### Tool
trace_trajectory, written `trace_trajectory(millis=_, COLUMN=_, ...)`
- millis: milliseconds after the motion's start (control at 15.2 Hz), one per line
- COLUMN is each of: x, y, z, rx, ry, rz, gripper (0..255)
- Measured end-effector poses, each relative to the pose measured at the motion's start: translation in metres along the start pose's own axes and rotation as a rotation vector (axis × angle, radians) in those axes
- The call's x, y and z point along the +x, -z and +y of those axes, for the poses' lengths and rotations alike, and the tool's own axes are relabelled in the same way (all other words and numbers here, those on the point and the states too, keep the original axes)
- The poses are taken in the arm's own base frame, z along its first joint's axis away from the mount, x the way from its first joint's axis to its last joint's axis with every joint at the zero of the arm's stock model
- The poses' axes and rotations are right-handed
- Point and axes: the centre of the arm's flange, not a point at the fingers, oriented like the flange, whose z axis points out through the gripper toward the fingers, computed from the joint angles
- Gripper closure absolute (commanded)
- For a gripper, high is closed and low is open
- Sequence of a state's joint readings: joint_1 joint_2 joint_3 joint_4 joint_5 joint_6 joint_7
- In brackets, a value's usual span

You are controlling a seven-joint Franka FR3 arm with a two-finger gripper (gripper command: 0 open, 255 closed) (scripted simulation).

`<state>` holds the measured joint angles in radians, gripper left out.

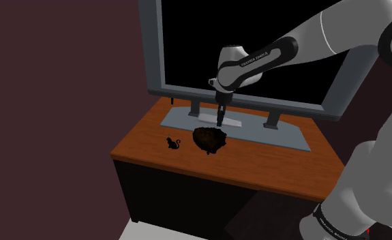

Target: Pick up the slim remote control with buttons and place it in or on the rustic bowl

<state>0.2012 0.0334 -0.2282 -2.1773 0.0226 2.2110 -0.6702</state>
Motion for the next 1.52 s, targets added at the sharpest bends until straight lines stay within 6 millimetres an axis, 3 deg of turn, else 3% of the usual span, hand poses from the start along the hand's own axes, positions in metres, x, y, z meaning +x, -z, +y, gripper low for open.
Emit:
trace_trajectory(millis=198, x=0.035, y=-0.002, z=-0.008, rx=0.0, ry=0.0, rz=0.0, gripper=255)
trace_trajectory(millis=330, x=0.041, y=-0.013, z=-0.01, rx=0.001, ry=0.0, rz=0.0, gripper=255)
trace_trajectory(millis=1056, x=0.044, y=-0.07, z=-0.011, rx=0.001, ry=-0.001, rz=0.0, gripper=255)
trace_trajectory(millis=1452, x=0.044, y=-0.075, z=-0.01, rx=0.001, ry=-0.001, rz=0.0, gripper=255)
trace_trajectory(millis=1518, x=0.044, y=-0.075, z=-0.01, rx=0.001, ry=-0.001, rz=0.0, gripper=0)
